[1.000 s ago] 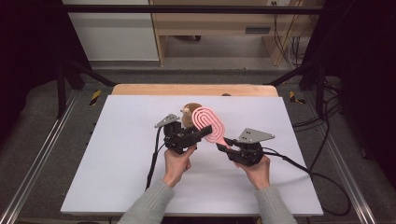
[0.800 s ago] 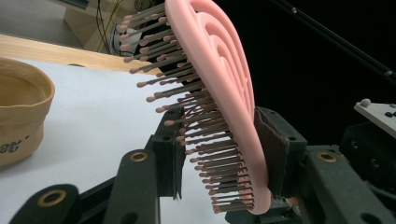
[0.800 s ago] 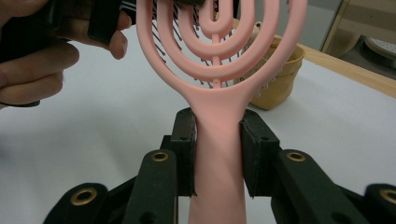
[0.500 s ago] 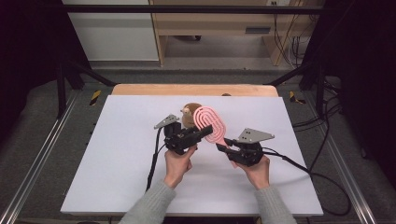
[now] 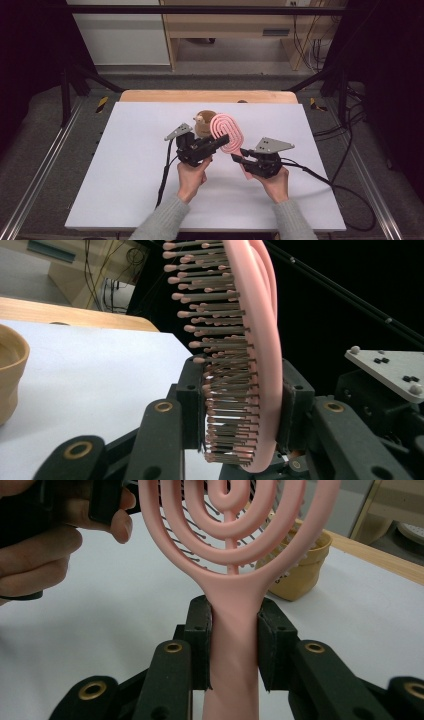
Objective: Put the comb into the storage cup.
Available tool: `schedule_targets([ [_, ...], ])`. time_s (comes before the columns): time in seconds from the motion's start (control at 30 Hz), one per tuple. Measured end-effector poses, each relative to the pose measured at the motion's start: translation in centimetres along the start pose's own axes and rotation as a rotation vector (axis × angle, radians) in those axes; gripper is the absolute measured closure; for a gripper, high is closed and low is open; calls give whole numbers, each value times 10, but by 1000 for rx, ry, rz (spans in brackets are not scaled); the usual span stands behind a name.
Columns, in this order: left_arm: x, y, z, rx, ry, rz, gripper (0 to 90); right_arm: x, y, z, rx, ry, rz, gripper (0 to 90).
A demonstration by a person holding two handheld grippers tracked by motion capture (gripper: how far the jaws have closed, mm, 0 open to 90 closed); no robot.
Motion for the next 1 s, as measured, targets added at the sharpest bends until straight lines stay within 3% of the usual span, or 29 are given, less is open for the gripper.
schedule_targets([
  [0.37,0,-2,5,10,71,7,636,0,1,-1,-13,-4,2,711],
  [0.77,-1,-3,8,-2,94,20,640,0,1,-2,-25,1,6,697],
  [1.0,-3,-5,6,-15,108,22,642,-2,0,-1,-30,12,17,611],
])
Point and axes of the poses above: each handheld gripper's, and its own axes: y roughly forward along the jaws, x roughly out of its underside, z roughly to its right, the point moved 7 cm from there along y, roughly forward along the jaws, and after that the axes turned 3 degrees about -x, right-handed, at the moved point
